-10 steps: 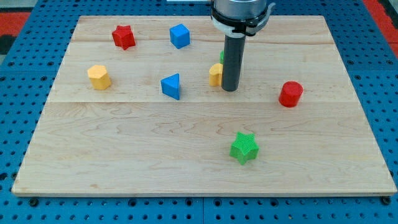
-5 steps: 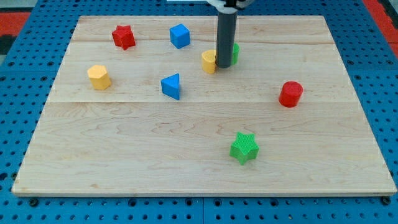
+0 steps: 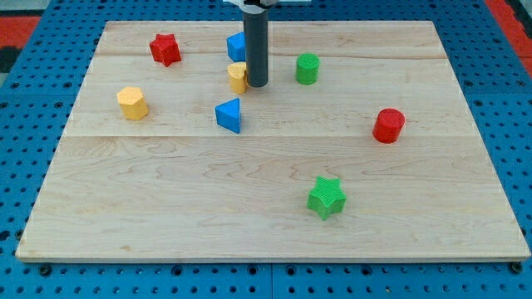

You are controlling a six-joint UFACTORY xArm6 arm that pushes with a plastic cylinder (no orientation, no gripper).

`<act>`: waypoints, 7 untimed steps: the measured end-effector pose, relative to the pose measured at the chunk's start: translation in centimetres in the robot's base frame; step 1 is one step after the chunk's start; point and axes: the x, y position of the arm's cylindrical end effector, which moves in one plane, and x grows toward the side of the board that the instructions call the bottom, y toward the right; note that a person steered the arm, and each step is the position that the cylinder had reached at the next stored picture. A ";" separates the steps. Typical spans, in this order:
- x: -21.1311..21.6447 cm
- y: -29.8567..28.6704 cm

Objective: Place the yellow heart in between the red star and blue cube

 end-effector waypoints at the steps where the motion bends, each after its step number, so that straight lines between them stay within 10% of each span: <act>1: 0.7 0.0; 7: -8.3 -2.0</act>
